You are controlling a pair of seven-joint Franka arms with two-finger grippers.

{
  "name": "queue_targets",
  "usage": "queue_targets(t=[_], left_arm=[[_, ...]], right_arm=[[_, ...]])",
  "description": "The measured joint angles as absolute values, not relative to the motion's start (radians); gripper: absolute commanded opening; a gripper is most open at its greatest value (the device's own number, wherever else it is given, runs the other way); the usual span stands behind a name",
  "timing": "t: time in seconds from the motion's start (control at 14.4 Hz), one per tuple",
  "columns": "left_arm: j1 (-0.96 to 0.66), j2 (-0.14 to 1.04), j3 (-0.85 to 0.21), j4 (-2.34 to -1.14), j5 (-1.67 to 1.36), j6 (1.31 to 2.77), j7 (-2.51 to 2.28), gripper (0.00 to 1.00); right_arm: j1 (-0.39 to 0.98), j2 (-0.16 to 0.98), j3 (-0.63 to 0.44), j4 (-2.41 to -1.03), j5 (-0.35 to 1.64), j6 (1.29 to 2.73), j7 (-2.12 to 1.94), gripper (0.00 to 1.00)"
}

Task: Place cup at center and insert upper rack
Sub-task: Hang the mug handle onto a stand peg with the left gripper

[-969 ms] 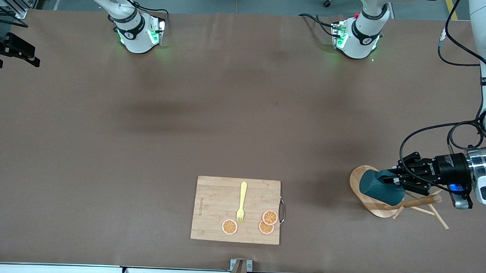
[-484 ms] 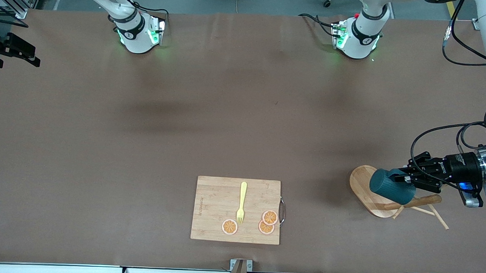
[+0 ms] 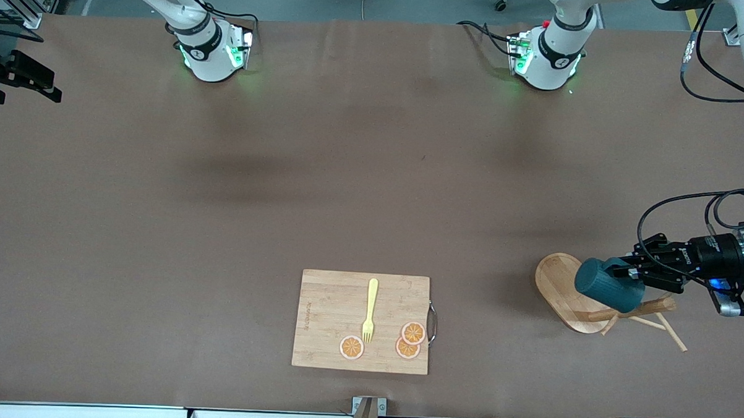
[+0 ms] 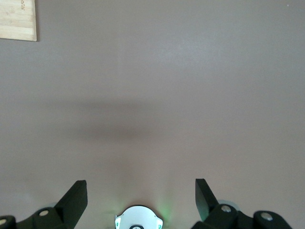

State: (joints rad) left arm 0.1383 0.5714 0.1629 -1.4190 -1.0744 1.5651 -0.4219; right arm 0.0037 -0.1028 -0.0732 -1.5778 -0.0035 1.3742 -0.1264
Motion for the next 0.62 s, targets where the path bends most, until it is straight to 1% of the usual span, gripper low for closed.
queue_targets(t=[0.21,0.62], left_arm=[[0.172,0.581,0.163,-1.419,-1.074,1.538,-0.342,0.02],[0.211,0.626,0.162,-1.42,-1.134,1.458,-0.232,0.06]], right_arm=[[0.004,-0.103,-0.073,-1.578,-0.004,1.374,-0.127,1.0],[0.004,-0.103,-0.073,-1.578,-0.004,1.374,-0.127,1.0]])
